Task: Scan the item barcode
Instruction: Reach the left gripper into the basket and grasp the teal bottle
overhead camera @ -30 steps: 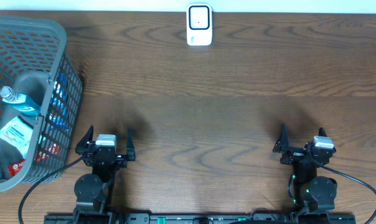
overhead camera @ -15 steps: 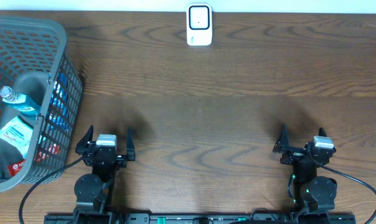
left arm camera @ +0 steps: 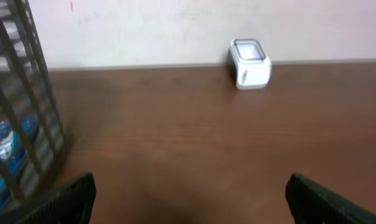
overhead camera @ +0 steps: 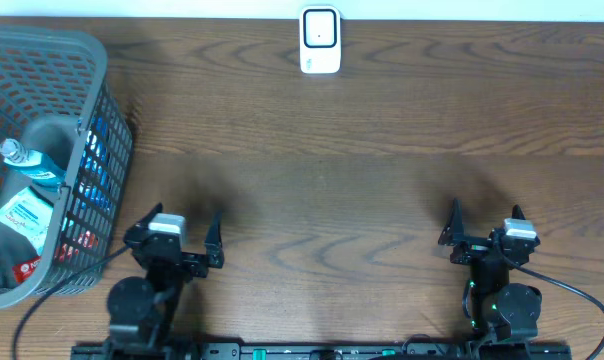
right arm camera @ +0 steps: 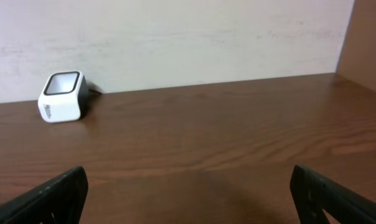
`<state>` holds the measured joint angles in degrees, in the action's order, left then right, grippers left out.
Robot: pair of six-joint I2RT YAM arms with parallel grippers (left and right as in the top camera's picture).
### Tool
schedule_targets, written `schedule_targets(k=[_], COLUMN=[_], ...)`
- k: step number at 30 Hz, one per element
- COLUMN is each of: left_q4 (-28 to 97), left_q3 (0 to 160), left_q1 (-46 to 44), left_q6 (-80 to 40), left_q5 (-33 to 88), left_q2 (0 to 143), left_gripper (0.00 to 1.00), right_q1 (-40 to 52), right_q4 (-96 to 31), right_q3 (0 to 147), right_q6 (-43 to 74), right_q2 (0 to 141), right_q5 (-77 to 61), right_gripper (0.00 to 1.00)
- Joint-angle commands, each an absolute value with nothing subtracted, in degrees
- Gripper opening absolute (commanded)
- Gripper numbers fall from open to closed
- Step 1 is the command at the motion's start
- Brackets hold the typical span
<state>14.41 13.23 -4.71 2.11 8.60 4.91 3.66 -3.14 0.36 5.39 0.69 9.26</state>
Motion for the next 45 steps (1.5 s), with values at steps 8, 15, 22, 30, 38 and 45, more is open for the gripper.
schedule_targets(k=[8, 15, 22, 30, 38, 45], left_q4=[47.4, 50.9, 60.0, 76.6, 84.4, 84.9], left_q3=[52.7, 58.3, 79.7, 113.8, 120.4, 120.2], left_q1=[-4.5, -4.5, -3.1, 5.3, 22.8, 31.6], left_q6=[-4.6, -7.2, -21.1, -28.7, -35.3, -37.2], left_q5=[10.8, 20.1, 4.8, -5.9, -8.2, -8.2], left_q2=[32.0, 42.6, 56.8, 76.0, 89.3, 99.0], left_gripper=[0.98, 0.98, 0.98, 0.98, 0.98, 0.98], right_q1=[4.2, 4.2, 4.2, 4.2, 4.2, 4.2], right_q4=[-3.3, -3.3, -3.3, -3.3, -3.3, -3.3], right_q3=[0.3, 0.3, 0.3, 0.3, 0.3, 0.3], right_q6=[4.6, 4.6, 4.6, 4.6, 4.6, 4.6], right_q2=[0.4, 0.4, 0.4, 0.4, 0.4, 0.4], right_q5=[10.1, 10.1, 10.1, 10.1, 10.1, 10.1], right_gripper=[0.99, 0.99, 0.99, 0.99, 0.99, 0.99])
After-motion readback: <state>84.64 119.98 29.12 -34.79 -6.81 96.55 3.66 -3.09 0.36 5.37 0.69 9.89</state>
